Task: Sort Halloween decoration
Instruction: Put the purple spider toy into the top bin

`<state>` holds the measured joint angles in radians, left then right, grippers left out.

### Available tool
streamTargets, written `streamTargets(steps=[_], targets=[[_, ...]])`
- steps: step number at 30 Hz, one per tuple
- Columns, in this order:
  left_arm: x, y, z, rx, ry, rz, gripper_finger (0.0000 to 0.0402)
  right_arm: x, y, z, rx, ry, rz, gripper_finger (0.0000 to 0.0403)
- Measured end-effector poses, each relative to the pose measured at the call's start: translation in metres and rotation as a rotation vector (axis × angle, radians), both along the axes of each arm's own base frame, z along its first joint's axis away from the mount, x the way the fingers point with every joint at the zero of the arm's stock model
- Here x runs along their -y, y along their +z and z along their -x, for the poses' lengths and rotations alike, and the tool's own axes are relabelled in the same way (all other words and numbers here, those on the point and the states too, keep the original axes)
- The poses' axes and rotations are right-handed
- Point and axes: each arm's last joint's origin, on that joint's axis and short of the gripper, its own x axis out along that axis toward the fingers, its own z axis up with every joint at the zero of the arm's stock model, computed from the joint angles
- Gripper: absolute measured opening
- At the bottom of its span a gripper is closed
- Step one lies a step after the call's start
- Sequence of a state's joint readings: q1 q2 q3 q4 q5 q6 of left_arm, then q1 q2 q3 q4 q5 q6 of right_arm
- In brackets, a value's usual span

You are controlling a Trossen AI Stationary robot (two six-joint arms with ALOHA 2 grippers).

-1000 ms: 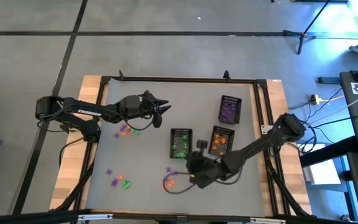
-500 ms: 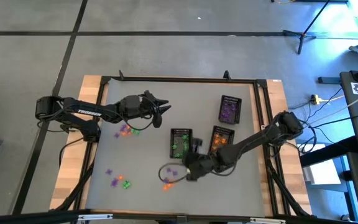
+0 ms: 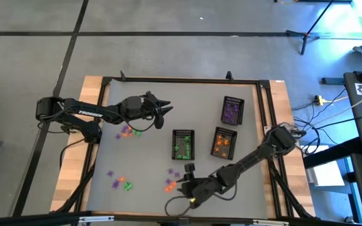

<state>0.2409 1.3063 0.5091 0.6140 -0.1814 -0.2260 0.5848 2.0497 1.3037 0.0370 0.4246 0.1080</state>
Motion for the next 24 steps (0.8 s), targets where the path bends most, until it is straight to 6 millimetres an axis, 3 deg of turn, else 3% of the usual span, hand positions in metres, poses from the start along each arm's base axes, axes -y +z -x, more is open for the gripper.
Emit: streamTargets(steps=[6, 15, 24], targets=[[0.0, 0.0, 0.0, 0.0, 0.0, 0.0, 0.0135, 0.024, -0.03, -0.013, -0.089, -0.124, -0.018, 0.0147], [0.0, 0.0, 0.0, 0.0, 0.0, 0.0, 0.0135, 0.039, -0.044, -0.019, -0.163, -0.205, -0.075, 0.0141], [0.0, 0.0, 0.0, 0.0, 0.001, 0.0, 0.0135, 0.038, -0.044, -0.017, -0.197, -0.176, -0.1, 0.0035]])
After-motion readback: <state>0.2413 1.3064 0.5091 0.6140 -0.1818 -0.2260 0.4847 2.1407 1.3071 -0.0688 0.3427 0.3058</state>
